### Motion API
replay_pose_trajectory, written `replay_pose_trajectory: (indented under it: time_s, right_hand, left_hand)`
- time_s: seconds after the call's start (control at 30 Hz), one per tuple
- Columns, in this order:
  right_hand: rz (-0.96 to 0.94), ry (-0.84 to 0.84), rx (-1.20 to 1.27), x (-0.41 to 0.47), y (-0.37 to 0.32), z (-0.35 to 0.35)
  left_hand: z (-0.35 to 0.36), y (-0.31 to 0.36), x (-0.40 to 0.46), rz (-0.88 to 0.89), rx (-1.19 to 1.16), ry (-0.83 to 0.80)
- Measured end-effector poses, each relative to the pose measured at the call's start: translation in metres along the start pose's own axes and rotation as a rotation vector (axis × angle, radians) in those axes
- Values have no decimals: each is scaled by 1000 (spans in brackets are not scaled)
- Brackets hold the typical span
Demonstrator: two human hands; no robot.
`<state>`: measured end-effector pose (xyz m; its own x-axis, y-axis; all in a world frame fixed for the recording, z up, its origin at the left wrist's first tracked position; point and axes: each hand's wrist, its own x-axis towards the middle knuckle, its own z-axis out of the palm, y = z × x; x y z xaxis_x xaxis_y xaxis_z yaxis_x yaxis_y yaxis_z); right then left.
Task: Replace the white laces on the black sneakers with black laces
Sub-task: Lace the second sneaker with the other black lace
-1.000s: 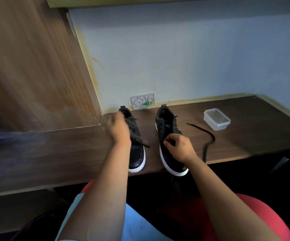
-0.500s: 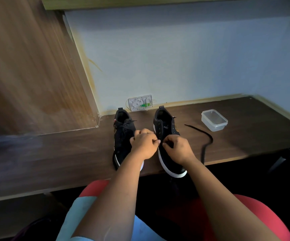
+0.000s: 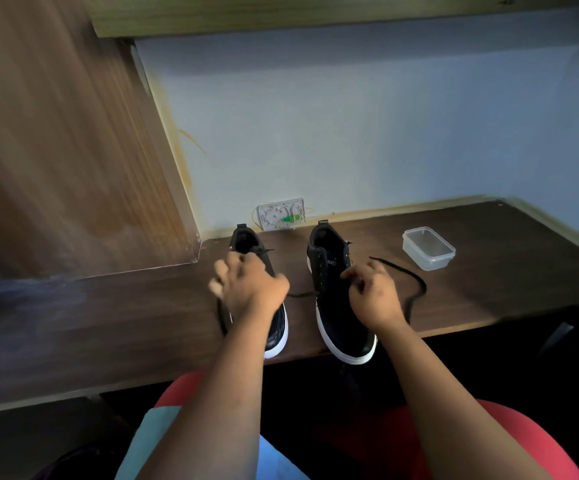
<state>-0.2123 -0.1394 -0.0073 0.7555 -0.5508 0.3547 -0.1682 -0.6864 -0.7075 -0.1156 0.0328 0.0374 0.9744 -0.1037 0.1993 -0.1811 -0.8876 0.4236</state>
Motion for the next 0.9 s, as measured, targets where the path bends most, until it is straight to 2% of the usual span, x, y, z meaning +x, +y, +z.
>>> replay_pose_trajectory:
  time_s: [0.07,0.13,0.17,0.23,0.37,0.57,0.67,0.77,0.83,0.9]
  right_hand:
    - [133,30,21,6,5,-13]
    - [213,-145,-50,10,16,-24]
    - [224,-260,-96,10,20,-28]
    - [220,-378,-123,7,25,-28]
    - [187,-267,-126,3,25,-19]
    - [319,-248,-91,12,32,-31]
    - [359,-258,-76,13,34,-28]
    - [395,-265,-40,10,36,-23]
    - [361,-256,-49,10,34,-26]
    - [298,-252,-50,11,30,-29]
  left_hand:
    - [13,10,-6,264,-25,-37]
    - [27,19,-12,446,-81,-178]
    - [34,22,-13,476,-69,-248]
    - [45,22,-14,479,-23,-331]
    - [49,21,-12,454,-52,-352]
    - [26,8,3,410,-29,-357]
    - [24,5,5,405,1,-515]
    - [29,4,4,406,178,-640]
    - [30,6,1,411,230,-628]
    - [32,12,-3,405,135,-569]
